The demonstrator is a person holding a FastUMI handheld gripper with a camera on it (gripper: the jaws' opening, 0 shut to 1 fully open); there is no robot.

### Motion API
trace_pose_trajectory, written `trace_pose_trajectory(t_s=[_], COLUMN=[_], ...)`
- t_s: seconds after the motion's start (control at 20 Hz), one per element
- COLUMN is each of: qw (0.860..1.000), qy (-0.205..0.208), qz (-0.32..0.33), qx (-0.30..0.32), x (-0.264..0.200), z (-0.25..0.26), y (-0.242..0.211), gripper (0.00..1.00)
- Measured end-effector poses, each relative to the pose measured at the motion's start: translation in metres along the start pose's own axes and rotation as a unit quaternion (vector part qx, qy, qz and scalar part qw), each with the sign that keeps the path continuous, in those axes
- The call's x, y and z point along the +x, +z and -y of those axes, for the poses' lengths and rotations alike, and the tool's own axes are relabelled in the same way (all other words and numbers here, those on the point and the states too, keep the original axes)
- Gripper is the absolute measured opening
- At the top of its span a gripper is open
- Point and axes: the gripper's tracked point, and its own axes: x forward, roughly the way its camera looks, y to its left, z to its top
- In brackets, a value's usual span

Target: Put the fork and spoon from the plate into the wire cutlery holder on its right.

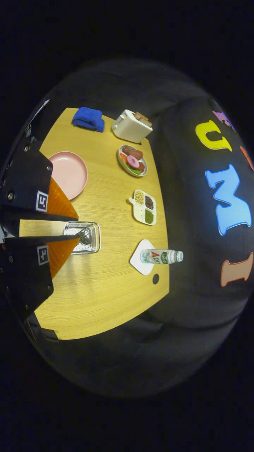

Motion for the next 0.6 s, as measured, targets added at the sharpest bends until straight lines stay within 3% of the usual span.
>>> trace_pose_trajectory(t_s=[0.3, 0.6], qw=[0.990, 0.966], qy=[-0.035, -0.043], qz=[0.129, 0.242], qx=[-0.044, -0.076], x=[-0.034, -0.071], z=[-0.013, -0.032], y=[0.044, 0.077], gripper=[0.20, 0.20])
